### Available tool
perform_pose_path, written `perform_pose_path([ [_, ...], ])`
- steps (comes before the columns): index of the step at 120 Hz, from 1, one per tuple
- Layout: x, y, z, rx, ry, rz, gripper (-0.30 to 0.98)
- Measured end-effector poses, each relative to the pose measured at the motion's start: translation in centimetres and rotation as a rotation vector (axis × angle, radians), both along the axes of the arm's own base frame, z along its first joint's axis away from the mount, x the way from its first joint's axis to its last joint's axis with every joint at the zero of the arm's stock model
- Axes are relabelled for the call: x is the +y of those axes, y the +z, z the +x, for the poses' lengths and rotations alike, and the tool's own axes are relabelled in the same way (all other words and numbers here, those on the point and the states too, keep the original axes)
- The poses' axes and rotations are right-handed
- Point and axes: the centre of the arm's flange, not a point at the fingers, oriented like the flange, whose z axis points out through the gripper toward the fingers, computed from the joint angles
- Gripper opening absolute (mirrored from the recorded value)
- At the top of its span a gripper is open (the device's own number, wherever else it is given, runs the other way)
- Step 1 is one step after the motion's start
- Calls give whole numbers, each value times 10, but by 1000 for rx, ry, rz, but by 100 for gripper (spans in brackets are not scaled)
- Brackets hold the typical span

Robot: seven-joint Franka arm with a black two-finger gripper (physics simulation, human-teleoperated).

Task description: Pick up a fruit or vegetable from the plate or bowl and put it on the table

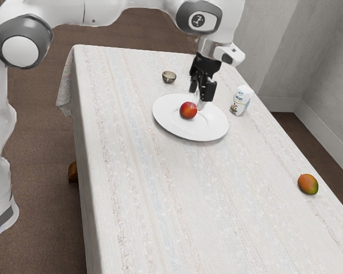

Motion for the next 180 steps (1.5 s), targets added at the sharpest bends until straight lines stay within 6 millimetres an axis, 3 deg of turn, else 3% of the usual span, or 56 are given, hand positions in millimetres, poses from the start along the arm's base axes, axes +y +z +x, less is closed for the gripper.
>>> perform_pose_path([
  [3, -2, -3, 20, 2, -42, -9, 68],
  [5, 10, -3, 28, 2, -43, -3, 68],
  [7, 42, -3, 31, 2, -10, 5, 67],
  [9, 91, -1, 28, 0, 50, 10, 67],
  [12, 171, 4, 12, -3, 152, 14, 67],
  [15, 230, 7, -10, -5, 219, 13, 68],
  [18, 263, 10, -25, -7, 242, 11, 68],
  [23, 282, 12, -36, -6, 215, 4, 68],
  [80, 285, 10, -41, -4, -300, -44, 68],
  [90, 278, 54, -52, -77, -373, -12, 68],
  [96, 277, 97, -75, -159, -412, 9, 68],
  [102, 279, 126, -102, -212, -437, 8, 68],
  [111, 291, 144, -137, -214, -433, 5, 68],
  [117, 294, 146, -148, -197, -434, 3, 69],
  [124, 276, 134, -135, -158, -490, -23, 69],
  [131, 241, 112, -116, -124, -594, -69, 69],
  [136, 218, 95, -115, -114, -676, -104, 68],
  [146, 208, 53, -123, -61, -735, -137, 68],
  [154, 213, 23, -122, -15, -743, -125, 68],
  [166, 238, -9, -118, 21, -721, -69, 69],
  [180, 271, -33, -111, 23, -692, 0, 69],
])
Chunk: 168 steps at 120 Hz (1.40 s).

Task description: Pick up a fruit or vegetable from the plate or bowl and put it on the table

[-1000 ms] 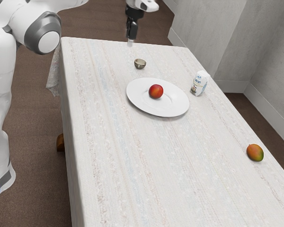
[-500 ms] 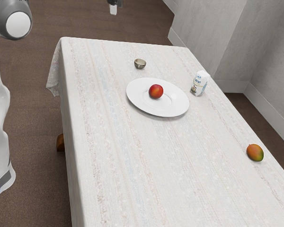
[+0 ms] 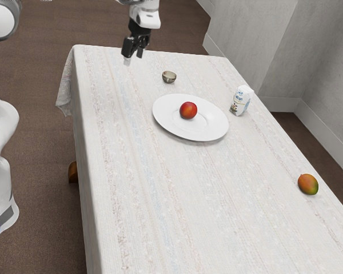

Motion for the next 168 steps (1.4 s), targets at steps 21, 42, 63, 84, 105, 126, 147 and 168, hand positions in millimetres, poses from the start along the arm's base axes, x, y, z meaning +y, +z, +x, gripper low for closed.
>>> perform_pose_path([
  [21, 8, -1, 11, -58, -32, 57, 69],
  [42, -69, -14, 59, -65, -209, 59, 69],
  [63, -109, -22, 77, -70, -293, 49, 69],
  [84, -193, -32, 100, -62, -444, 35, 69],
  [105, -200, -49, 109, -38, -444, 48, 69],
  [126, -198, -65, 121, -29, -424, 56, 69],
  [147, -167, -71, 135, -41, -356, 56, 69],
  [168, -170, -33, 163, -127, -351, 82, 69],
])
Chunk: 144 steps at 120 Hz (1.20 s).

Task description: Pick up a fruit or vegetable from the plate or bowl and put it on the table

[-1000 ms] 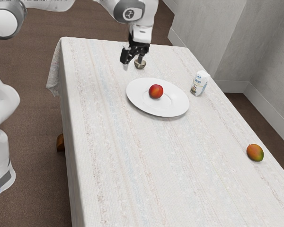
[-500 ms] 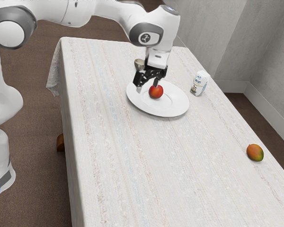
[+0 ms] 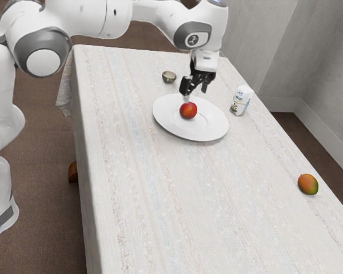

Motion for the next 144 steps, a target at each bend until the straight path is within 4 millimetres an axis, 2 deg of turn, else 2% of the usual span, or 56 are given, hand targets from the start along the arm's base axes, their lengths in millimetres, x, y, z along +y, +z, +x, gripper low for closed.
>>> perform_pose_path([
  [10, 2, -6, 27, 0, 3, -10, 69],
  [21, 35, -33, 51, 26, 20, -75, 69],
  [42, 62, -49, 53, 59, 36, -107, 68],
  [54, 88, -51, 54, 71, 57, -87, 69],
  [64, 88, -57, 60, 92, 39, -61, 69],
  [75, 89, -83, 68, 135, 29, -51, 68],
  [89, 91, -99, 71, 159, 20, -45, 68],
  [112, 94, -103, 72, 162, 10, -43, 68],
  [122, 112, -103, 69, 149, 24, -61, 69],
  [130, 117, -106, 70, 147, 24, -73, 69],
  [144, 107, -118, 76, 158, -1, -90, 68],
])
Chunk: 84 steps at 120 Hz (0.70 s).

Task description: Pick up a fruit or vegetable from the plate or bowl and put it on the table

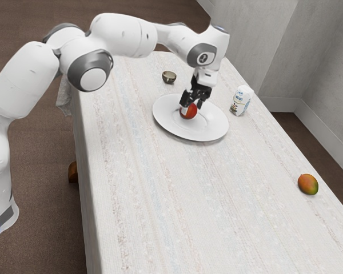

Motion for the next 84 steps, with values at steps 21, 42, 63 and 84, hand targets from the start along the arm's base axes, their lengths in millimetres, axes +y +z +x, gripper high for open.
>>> perform_pose_path([
  [21, 0, -16, 3, 17, -8, -6, 68],
  [42, 5, -25, 4, 21, -6, -5, 68],
  [63, 5, -26, 5, 18, -9, -4, 69],
  [84, 8, -26, 4, 16, -8, -3, 56],
])
